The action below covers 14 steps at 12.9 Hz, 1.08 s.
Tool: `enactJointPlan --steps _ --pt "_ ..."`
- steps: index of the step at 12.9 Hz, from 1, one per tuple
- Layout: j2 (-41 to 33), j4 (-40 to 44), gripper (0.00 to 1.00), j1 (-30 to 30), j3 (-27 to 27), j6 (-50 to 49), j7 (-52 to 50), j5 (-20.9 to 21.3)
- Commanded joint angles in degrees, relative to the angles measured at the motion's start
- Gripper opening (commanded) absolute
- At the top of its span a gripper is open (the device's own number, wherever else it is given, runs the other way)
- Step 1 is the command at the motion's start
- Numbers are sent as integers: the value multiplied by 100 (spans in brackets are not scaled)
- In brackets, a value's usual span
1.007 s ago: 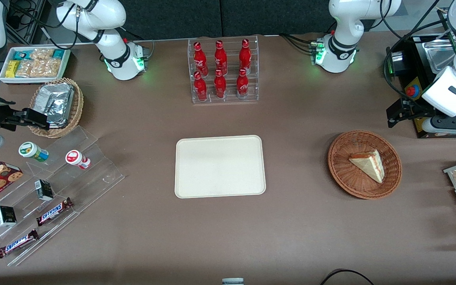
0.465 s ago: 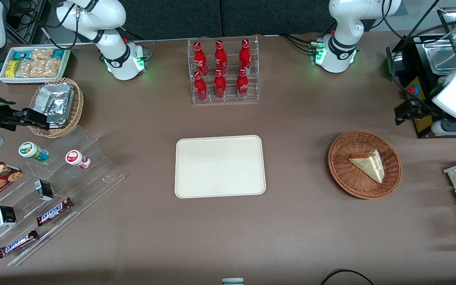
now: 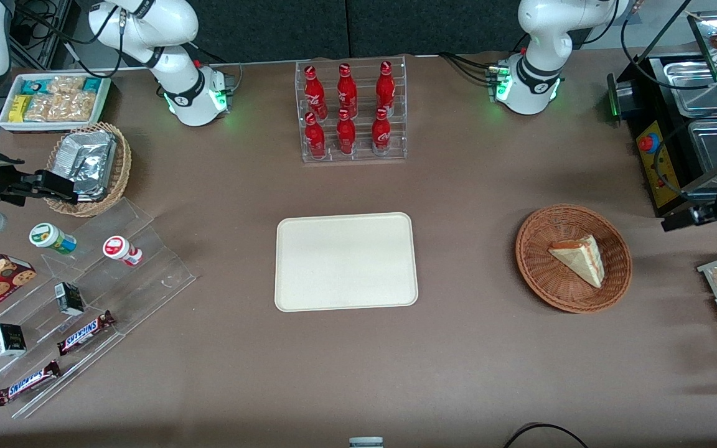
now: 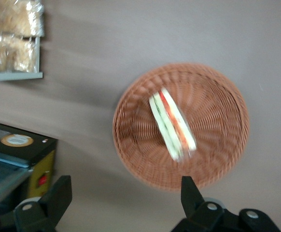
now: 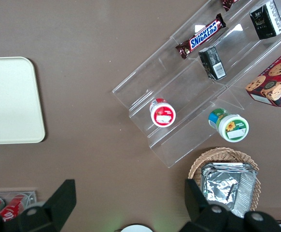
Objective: Place sandwich from basket to tray
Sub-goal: 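Move the left gripper from rest toward the wicker basket, then lower the open left gripper onto the wrapped sandwich and close it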
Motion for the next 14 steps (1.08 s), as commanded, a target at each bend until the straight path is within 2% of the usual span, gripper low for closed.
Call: enactJointPlan --steps 1,8,14 --pt "-322 -1092 100 -29 -91 1168 -1407 3" --pt "529 -1235 100 -468 -127 2181 -3676 -32" --pt "1127 -1313 100 -522 -118 2429 -3828 -23"
